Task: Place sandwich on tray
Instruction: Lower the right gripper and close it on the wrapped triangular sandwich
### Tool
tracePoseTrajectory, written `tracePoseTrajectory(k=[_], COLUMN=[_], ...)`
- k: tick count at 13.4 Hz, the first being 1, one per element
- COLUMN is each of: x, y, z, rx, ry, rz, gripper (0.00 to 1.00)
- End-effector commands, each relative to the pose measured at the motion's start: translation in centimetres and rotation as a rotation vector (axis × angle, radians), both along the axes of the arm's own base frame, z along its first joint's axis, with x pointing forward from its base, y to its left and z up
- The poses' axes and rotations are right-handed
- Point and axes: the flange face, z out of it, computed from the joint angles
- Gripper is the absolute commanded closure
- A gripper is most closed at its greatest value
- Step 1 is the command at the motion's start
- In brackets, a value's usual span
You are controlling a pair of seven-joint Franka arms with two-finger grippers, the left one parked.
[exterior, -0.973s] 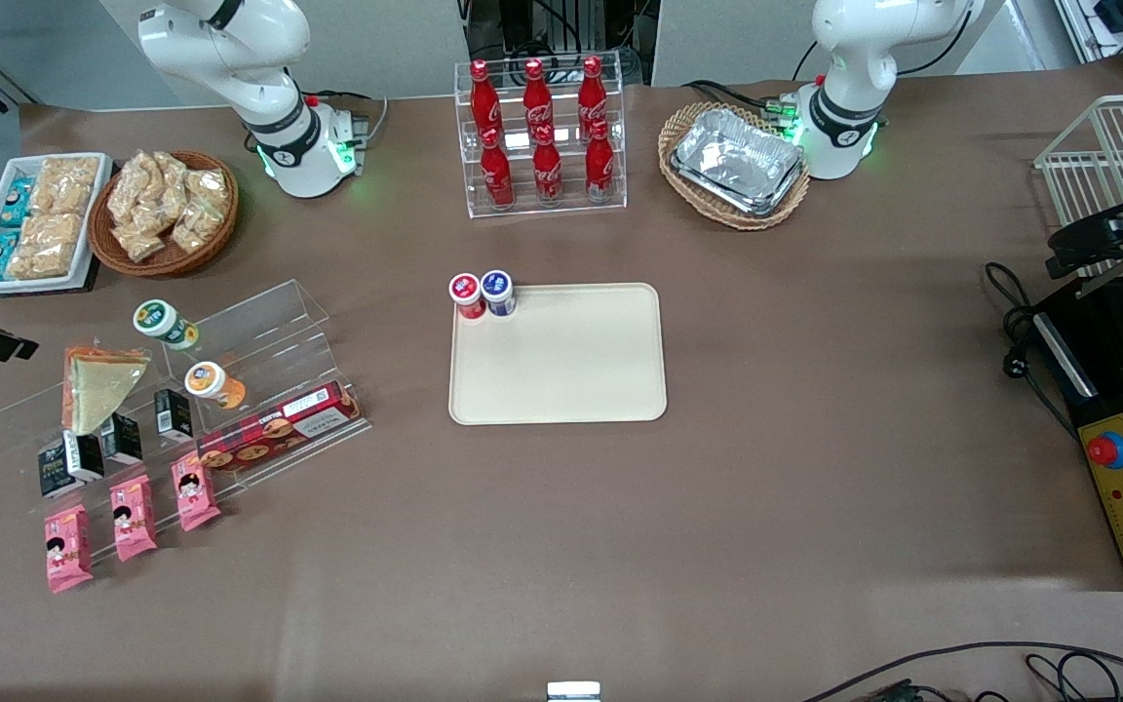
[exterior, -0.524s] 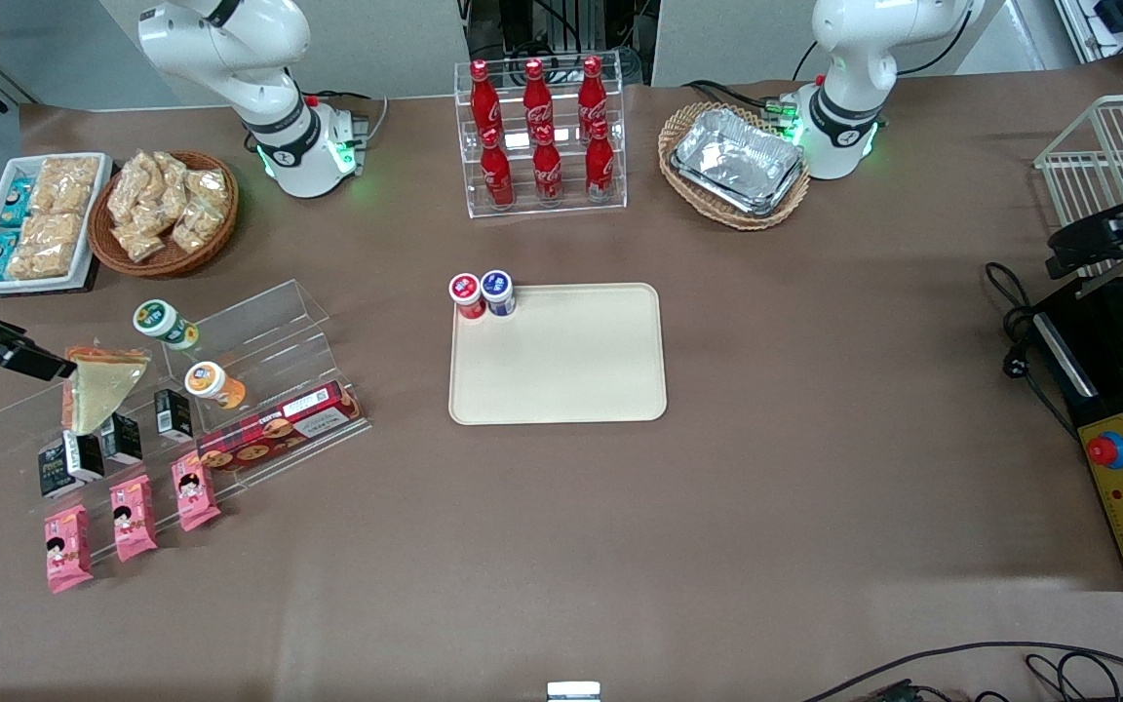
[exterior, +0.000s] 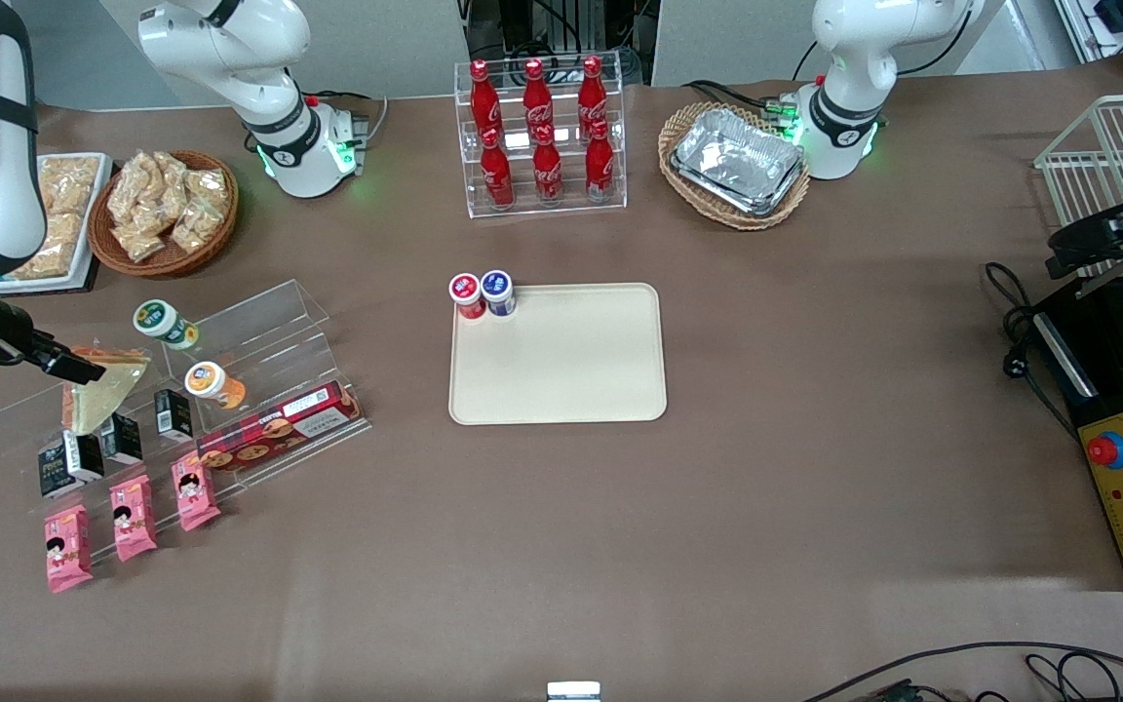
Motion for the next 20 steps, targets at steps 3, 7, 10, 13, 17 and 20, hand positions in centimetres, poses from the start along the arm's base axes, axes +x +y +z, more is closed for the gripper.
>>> tracePoseTrajectory(k=[3, 7, 10, 13, 17, 20], x=[-1.3, -1.8, -1.4, -0.9, -1.3, -1.4], y=[-0.7, -1.9, -1.9, -2.0, -3.7, -3.8], z=[-2.1, -3.4, -4.6, -6.2, -6.9, -7.0], rx=[-0.024, -0.027, -0.036, -0.046, -0.047, -0.04], ry=[-0.039, -0.047, -0.05, -0.055, -0.051, -0.043], rz=[-0.01, -0.022, -0.016, -0.007, 0.024, 0.074], gripper=[0.0, 0.0, 0.0, 0.0, 0.06, 0.49])
